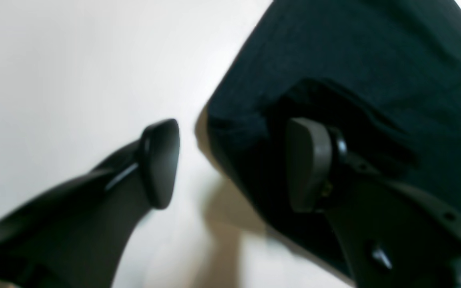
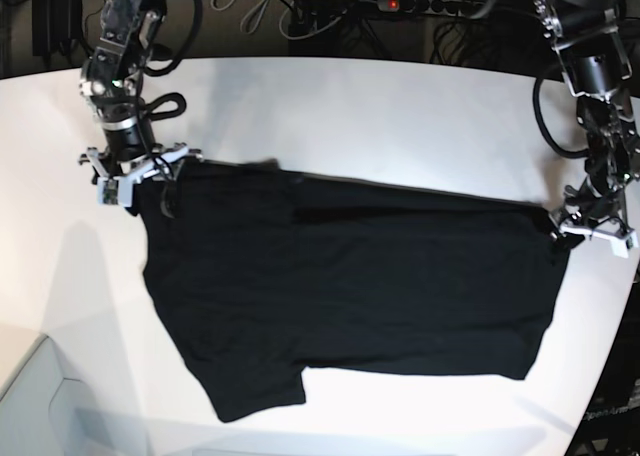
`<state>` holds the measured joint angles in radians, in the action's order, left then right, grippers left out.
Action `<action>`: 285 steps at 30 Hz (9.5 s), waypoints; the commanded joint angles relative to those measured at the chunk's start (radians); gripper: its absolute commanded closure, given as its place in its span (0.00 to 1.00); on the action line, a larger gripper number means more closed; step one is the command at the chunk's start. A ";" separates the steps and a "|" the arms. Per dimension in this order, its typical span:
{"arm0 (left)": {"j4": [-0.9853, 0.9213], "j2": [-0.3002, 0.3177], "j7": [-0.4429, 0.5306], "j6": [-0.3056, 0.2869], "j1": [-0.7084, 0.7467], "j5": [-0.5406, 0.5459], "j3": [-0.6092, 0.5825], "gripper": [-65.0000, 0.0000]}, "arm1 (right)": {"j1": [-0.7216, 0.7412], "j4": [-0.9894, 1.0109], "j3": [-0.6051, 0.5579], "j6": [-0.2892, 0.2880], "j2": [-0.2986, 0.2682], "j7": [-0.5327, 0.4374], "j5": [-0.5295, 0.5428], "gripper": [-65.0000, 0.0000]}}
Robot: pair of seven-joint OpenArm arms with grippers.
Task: Layout the t-shirt on the table in an organized manner, then fold the t-shirt properly
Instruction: 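Lower the folded edge onto the shirt and adjust both grippers, then grasp the folded edge with both grippers, then lift the folded edge and pull it back toward the robot, unfolding, then release the edge and move both grippers to the shirt's side edges, then grasp the shirt's side edges near the hem with both grippers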
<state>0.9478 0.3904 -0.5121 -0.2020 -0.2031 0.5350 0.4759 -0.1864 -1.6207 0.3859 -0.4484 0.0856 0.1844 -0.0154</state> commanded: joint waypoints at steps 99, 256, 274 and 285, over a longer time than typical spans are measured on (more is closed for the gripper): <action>0.201 0.022 -0.293 0.002 -0.170 0.009 0.019 0.99 | 0.242 -0.105 0.005 -0.005 -0.165 0.424 0.028 1.00; -0.154 0.012 0.092 -0.006 -0.284 -0.252 -0.046 0.50 | 0.700 1.014 -0.328 0.003 -0.307 -0.090 0.183 0.74; -0.412 -0.014 0.336 -0.009 -0.353 -0.339 -0.168 0.50 | 0.681 1.014 -0.330 0.003 -0.298 -0.087 0.183 1.00; -0.577 -0.015 0.468 -0.006 -0.353 -0.338 -0.214 0.50 | 0.681 1.014 -0.330 0.003 -0.303 -0.087 0.183 1.00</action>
<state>0.3664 0.3653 -0.0227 -0.2134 -0.5434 0.1986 0.2626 0.4812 -0.6003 0.0574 -0.4446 -0.2081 0.0746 0.1802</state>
